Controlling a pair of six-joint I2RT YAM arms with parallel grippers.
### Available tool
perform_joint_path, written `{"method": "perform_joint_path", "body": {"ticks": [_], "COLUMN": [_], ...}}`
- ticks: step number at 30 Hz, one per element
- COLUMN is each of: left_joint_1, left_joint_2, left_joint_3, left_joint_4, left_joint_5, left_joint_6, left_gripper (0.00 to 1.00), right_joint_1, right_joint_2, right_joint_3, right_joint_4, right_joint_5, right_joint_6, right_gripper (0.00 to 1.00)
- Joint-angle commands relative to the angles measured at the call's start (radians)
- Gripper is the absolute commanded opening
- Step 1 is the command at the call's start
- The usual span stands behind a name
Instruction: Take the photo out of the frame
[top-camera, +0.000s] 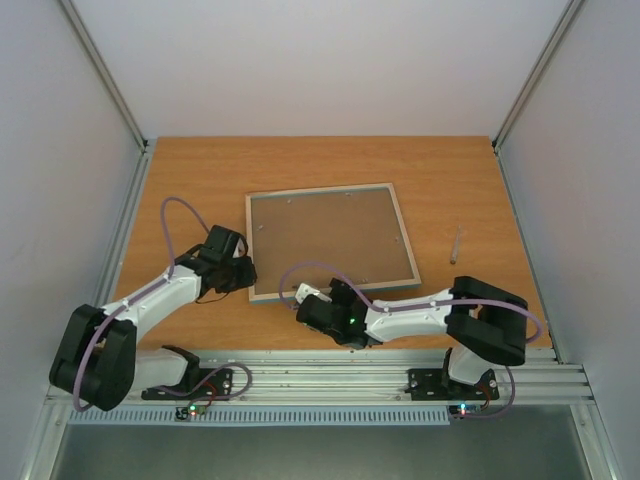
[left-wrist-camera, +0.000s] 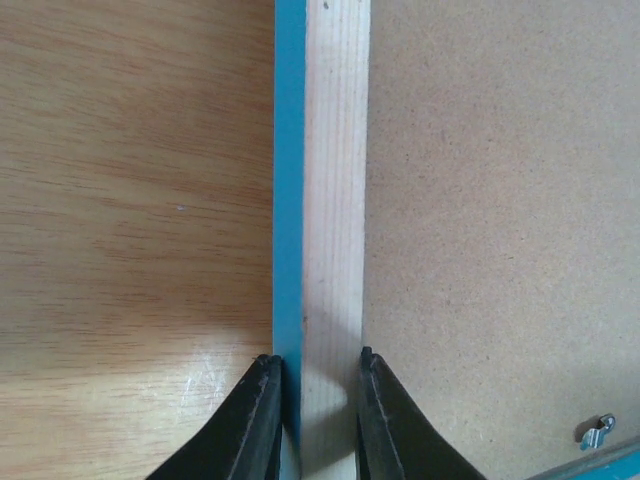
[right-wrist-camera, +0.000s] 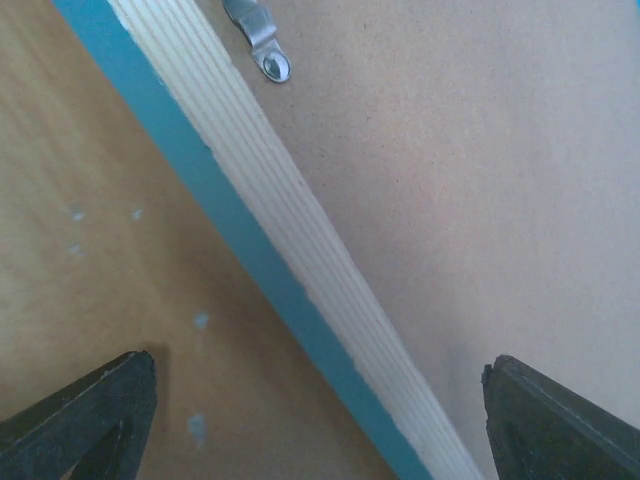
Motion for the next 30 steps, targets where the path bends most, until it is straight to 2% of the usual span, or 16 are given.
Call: {"method": "perform_joint_path", "body": {"ticks": [1, 8, 17, 23, 28, 30], "left_joint_1": [0.006, 0.009, 0.012, 0.02, 0.105, 0.141], "left_joint_2": [-0.068, -0.047, -0.083, -0.109, -0.131, -0.143], "left_joint_3": [0.008, 0.0, -0.008, -0.017, -0.04, -0.048], "left_joint_4": [0.094, 0.11, 0.091, 0.088, 0.129, 0.147], "left_joint_5": [0.041, 0.072, 0.083, 0.099, 0.203, 0.236], "left_joint_6": [0.011, 0.0, 0.008, 0.001, -0.044, -0.062], "left_gripper": [0.02, 0.02, 0.02, 0.03, 0.19, 0.31], "right_joint_1": [0.015, 0.016, 0.006, -0.003, -0.003, -0.003], "right_joint_2": [0.085, 0.206, 0.317, 0.307, 0.268, 0.254], "right_joint_3": [0.027, 0.033, 0.031, 0.015, -0.008, -0.014], "right_joint_4": [0.132, 0.282, 0.46, 0.529, 0.542, 0.536], "right_joint_5": [0.166, 0.305, 0.377, 0.382, 0.38, 0.375], "right_joint_6": [-0.108, -0.201, -0.318, -0.335, -0.335, -0.33], "right_gripper": [0.88, 0.8, 0.7, 0.52, 0.45, 0.42]}}
